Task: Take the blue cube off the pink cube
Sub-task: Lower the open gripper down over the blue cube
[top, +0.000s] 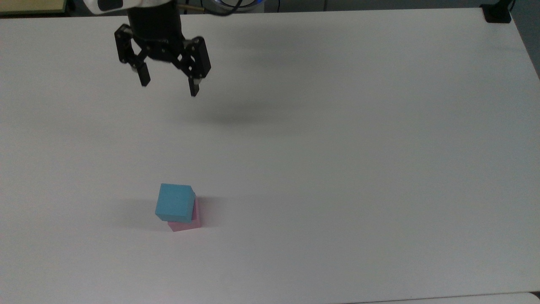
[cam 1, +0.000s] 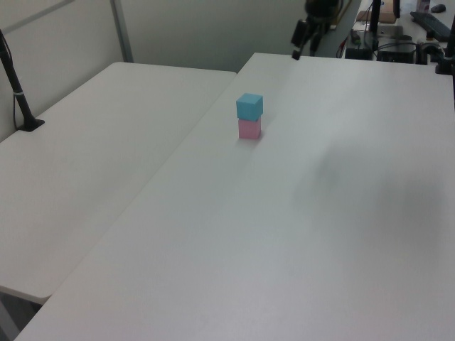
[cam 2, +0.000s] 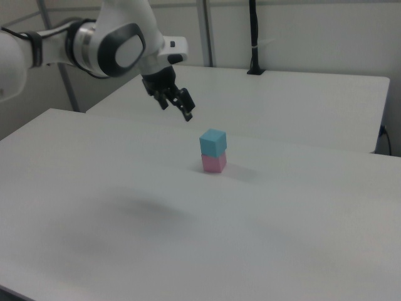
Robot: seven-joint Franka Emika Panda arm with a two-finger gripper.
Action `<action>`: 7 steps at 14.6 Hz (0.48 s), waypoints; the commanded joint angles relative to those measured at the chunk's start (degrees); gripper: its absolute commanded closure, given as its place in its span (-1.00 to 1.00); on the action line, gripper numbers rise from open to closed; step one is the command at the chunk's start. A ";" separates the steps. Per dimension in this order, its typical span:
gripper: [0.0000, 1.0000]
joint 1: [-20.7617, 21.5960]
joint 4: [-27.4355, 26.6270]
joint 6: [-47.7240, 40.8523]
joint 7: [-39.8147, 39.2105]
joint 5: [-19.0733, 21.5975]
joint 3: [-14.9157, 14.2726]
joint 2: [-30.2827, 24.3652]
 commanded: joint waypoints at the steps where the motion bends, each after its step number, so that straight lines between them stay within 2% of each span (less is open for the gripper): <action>1: -1.00 1.73 4.89 13.30 3.45 0.36 -0.73 10.64; 4: -1.00 1.64 7.78 21.58 3.02 -0.08 -0.73 18.13; 7: -1.00 1.64 7.97 25.81 2.76 -3.77 -0.73 21.57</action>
